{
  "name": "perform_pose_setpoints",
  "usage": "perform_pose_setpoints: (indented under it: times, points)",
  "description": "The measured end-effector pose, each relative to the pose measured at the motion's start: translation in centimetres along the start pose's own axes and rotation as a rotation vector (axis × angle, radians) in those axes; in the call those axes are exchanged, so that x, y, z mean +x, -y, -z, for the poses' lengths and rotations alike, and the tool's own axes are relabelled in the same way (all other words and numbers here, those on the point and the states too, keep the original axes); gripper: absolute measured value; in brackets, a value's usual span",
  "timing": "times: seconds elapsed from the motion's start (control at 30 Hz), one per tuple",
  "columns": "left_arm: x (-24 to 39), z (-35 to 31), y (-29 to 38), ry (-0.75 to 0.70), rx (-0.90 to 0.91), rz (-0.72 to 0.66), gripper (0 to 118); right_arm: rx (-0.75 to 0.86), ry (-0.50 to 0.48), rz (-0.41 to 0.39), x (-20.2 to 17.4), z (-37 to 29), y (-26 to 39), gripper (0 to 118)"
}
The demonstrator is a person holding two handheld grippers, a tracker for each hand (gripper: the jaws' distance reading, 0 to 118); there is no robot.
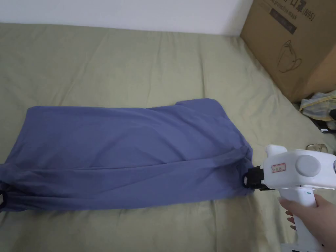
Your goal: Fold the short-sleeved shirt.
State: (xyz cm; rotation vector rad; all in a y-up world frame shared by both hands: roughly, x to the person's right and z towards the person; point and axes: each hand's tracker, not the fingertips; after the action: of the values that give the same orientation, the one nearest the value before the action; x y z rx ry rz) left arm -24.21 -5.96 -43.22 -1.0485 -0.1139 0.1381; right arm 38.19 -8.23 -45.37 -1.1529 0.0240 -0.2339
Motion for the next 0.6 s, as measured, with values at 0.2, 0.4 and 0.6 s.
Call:
perform_pose_setpoints:
  times: [0.2, 0.4, 0.6]
  points:
    - [-0.5, -3.4, -0.5, 0.03, 0.015, -0.022, 5, 0.079, -0.004, -0.002, -0.7, -5.8, 1.3, 12]
    - [-1.5, -7.4, 3.6, 0.04, -0.022, -0.017, 5, 0.026, -0.051, 0.06, 1.3, -9.6, 6.5, 12]
    - [-2.5, -5.5, 8.7, 0.071, -0.107, -0.109, 36, -0.025, -0.039, 0.096, 1.8, -6.9, 11.0, 47]
